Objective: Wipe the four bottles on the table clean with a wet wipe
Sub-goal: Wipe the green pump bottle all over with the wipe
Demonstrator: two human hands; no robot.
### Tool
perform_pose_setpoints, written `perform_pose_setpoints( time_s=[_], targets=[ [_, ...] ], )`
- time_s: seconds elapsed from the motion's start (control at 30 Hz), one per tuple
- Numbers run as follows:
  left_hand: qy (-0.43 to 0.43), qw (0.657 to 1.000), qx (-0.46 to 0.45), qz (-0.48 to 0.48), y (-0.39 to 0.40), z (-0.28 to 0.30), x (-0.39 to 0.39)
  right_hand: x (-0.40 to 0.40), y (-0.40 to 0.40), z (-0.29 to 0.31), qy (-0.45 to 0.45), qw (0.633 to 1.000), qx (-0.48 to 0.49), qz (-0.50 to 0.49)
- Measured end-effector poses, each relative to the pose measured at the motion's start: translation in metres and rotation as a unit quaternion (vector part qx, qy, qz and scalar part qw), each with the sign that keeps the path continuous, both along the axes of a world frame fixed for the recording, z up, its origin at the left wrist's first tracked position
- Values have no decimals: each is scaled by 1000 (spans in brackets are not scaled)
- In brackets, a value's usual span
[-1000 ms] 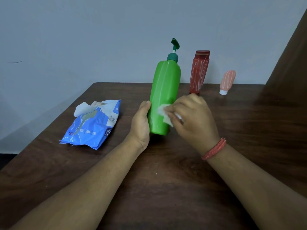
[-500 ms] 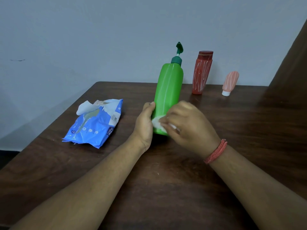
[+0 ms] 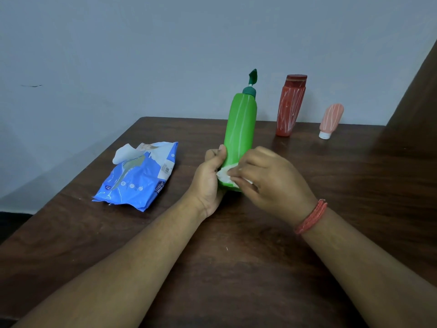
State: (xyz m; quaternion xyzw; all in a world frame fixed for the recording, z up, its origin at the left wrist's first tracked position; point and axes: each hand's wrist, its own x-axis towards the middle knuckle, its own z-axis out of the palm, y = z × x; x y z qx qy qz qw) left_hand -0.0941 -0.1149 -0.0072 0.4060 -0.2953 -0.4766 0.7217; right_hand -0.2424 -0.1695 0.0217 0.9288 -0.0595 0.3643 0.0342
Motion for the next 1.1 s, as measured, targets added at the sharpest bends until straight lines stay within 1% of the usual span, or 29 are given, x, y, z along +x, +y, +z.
perform_pose_setpoints(
  time_s=[0.1,0.13,0.27,0.33,0.4,0.43,0.53,0.57,0.63,0.7,0.77,0.83,0.9,0.97,1.03,1.1],
  targets=[
    [5,1000,-21,1,0,2,-1,-5,-7,3,-64,996,17,-67],
    [5,1000,-25,0,0,3,-2,-5,-6,4,-72,995,20,-73],
    [2,1000,-21,-9,2,4,-3,2,4,1,-17,999,-22,-22],
    [1,1000,-20,-5,2,3,-4,0,-3,3,-42,997,-21,-55],
    [-2,1000,-25,2,1,3,-5,-4,-8,5,-84,992,11,-97],
    [-4,1000,-27,3,1,3,-6,-5,-7,5,-88,991,22,-98],
    [-20,999,-27,3,1,3,-8,-2,1,1,-35,999,-11,-35],
    [-27,999,-25,6,1,2,-8,-2,0,1,-29,999,-24,-32],
    [-37,999,-23,15,1,2,-8,-4,-8,3,-66,995,-14,-80],
    [-45,999,-19,19,0,2,-9,-7,-12,4,-105,988,21,-113],
    [-59,998,-16,26,0,4,-12,-6,-6,2,-87,992,15,-86],
    [-80,996,-15,38,-1,3,-13,-5,-3,1,-61,996,-17,-64],
    [-93,994,-24,44,0,4,-13,-6,-9,4,-85,991,-19,-104],
    [-93,994,-34,37,2,5,-15,-9,-13,6,-122,983,7,-135],
    [-82,996,-34,34,2,6,-15,-9,-9,3,-108,990,4,-87],
    [-70,996,-34,31,2,5,-14,-7,-6,0,-76,996,-29,-42]
  ],
)
